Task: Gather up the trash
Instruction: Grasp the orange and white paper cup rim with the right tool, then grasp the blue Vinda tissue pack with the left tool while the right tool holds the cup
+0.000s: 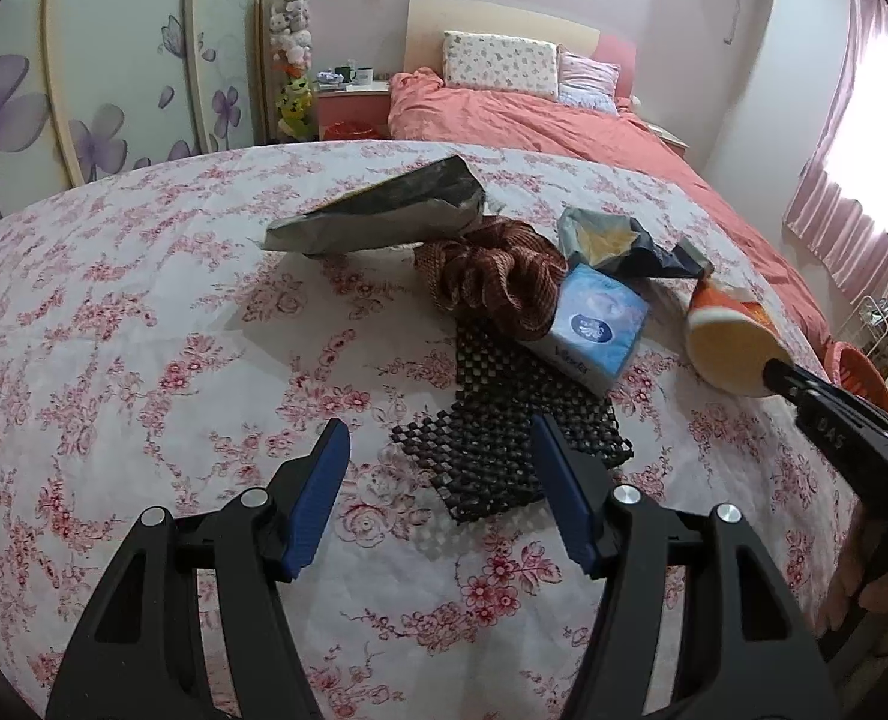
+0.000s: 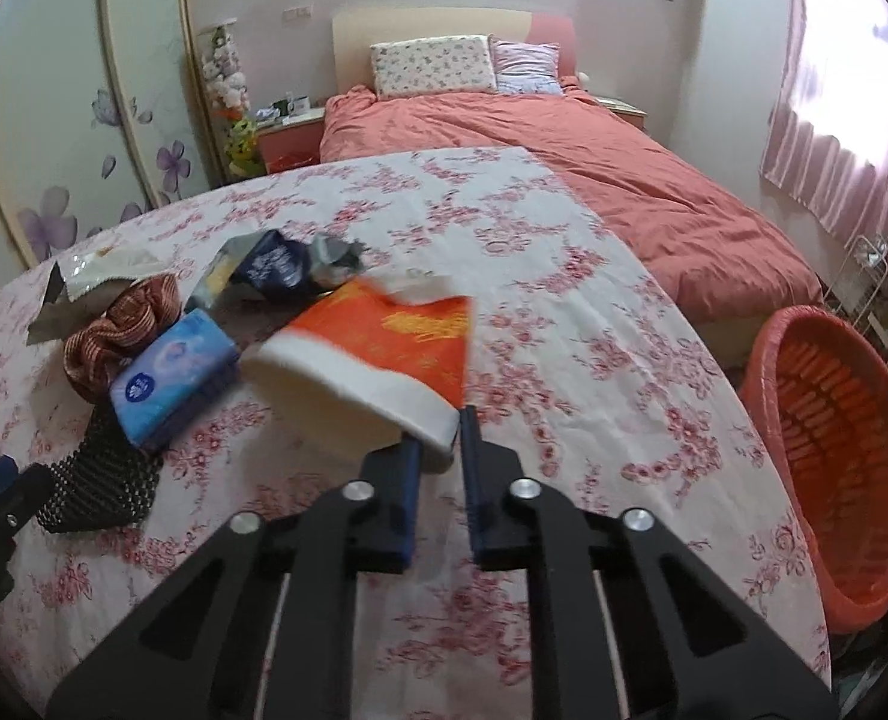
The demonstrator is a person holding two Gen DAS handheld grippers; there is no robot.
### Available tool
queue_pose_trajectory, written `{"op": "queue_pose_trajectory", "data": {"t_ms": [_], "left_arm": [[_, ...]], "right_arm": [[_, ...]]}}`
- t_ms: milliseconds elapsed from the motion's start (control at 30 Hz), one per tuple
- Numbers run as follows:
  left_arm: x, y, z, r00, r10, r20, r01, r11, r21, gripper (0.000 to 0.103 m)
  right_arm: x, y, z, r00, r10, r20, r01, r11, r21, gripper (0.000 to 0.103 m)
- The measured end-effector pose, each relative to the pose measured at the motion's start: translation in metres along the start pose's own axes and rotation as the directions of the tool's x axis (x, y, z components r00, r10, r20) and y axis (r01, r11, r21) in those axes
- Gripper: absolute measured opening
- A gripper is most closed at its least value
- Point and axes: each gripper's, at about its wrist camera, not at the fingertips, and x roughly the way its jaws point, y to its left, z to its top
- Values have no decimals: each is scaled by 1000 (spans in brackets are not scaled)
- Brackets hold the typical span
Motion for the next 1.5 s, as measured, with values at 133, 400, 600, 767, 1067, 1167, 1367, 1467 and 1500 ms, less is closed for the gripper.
{"op": "queue_pose_trajectory", "data": {"t_ms": [133,400,600,767,1067,1167,1367,1467,1500], "left_arm": [[3,-8,0,1000,-10,-6,10,1000,9,63],[11,-33,11,999,-49,-1,49,998,36,68],[37,-54,21,996,-67,-52,71,994,82,68],[48,-59,30,997,-55,-61,60,994,96,69],[60,-68,44,995,-76,-70,84,990,114,70],[55,-73,42,987,-141,-81,149,984,96,70],[48,-92,35,985,-163,-64,171,975,144,70],[53,-93,39,986,-156,-66,162,981,109,71],[54,-94,40,987,-150,-64,156,982,106,72]], "right_arm": [[-6,-16,0,999,29,21,-31,998,54,9],[-19,-46,1,998,46,53,-53,988,147,7],[-23,-62,0,996,67,56,-76,980,183,7],[-23,-70,-1,996,76,56,-86,977,197,7],[-18,-85,-2,995,93,46,-101,968,229,7],[-19,-89,-4,994,95,48,-104,967,233,7],[-19,-94,-5,994,97,53,-107,966,237,8],[-18,-95,-5,994,98,52,-107,965,239,7],[-18,-96,-5,994,98,52,-108,965,241,7]]}}
